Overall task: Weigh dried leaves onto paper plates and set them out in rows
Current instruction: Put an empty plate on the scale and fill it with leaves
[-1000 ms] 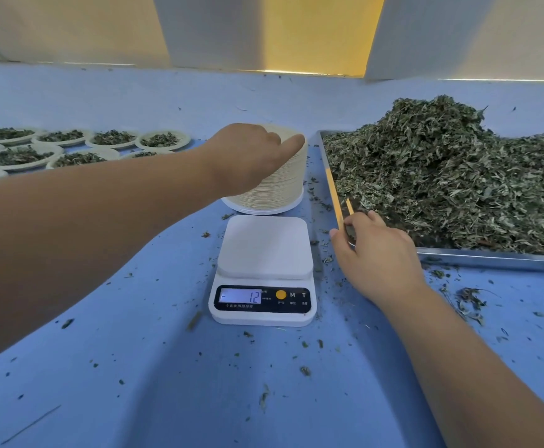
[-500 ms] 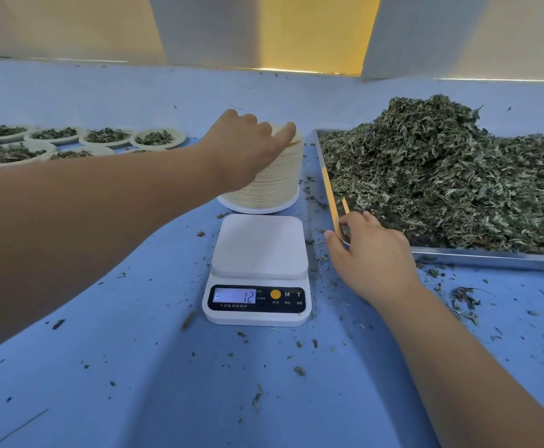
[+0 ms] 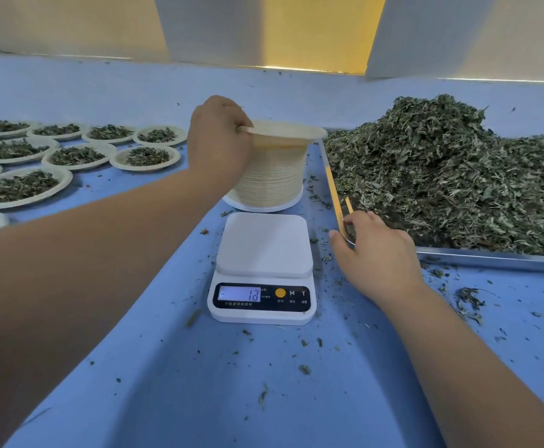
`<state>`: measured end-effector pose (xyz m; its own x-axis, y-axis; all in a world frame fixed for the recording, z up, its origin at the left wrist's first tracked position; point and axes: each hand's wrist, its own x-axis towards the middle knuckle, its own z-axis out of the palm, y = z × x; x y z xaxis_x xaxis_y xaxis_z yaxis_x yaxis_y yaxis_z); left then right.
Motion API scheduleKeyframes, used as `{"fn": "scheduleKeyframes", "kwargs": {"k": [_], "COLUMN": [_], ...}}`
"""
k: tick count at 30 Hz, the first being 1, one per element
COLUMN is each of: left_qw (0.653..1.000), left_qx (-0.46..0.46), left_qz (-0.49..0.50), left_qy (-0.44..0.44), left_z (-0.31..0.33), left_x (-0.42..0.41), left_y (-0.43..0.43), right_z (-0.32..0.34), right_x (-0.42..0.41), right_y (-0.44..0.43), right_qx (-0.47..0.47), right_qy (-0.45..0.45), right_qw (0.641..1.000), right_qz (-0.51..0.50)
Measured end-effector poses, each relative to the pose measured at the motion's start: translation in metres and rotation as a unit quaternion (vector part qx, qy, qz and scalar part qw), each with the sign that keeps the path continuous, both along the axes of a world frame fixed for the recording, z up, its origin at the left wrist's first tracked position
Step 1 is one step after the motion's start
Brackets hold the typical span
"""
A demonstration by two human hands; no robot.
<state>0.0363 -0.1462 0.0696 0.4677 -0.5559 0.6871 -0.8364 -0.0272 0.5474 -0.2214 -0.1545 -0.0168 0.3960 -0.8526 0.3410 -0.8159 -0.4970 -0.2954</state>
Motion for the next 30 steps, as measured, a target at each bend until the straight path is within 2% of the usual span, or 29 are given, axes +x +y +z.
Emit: {"fn": "scheduleKeyframes", "kwargs": {"k": [3, 6, 8, 10, 13, 18, 23, 30], "left_qw": [0.985, 0.952, 0.945, 0.952, 0.963, 0.960, 0.904, 0.859], "left_qx": [-0.107, -0.189, -0.194, -0.167, -0.134, -0.095, -0.044, 0.005], "left_qz": [-0.033, -0.102, -0.135, -0.152, -0.152, -0.144, -0.209, -0.243], "left_qy": [0.135, 0.219, 0.227, 0.207, 0.177, 0.221, 0.372, 0.450], "left_z": [-0.013, -0.022, -0.030, -0.042, -0.061, -0.082, -0.085, -0.100], "left_x": [-0.009, -0.019, -0.021, -0.024, -0.023, -0.009, 0.008, 0.019], "left_y": [0.010, 0.030, 0.045, 0.061, 0.080, 0.092, 0.091, 0.095], "right_z": [-0.001, 0.004, 0.006, 0.008, 0.010, 0.008, 0.002, -0.003], "right_x": [-0.002, -0.002, 0.000, 0.003, 0.009, 0.021, 0.024, 0.027], "right_y": [-0.001, 0.000, 0.003, 0.008, 0.015, 0.024, 0.020, 0.020], "right_qx": [0.004, 0.059, 0.076, 0.097, 0.142, 0.204, 0.243, 0.280], "right_qy": [-0.033, -0.204, -0.313, -0.401, -0.489, -0.527, -0.538, -0.553], "right_qw": [0.999, 0.977, 0.945, 0.906, 0.844, 0.799, 0.779, 0.754], "right_qz": [0.007, 0.029, 0.060, 0.096, 0.166, 0.204, 0.209, 0.216]}}
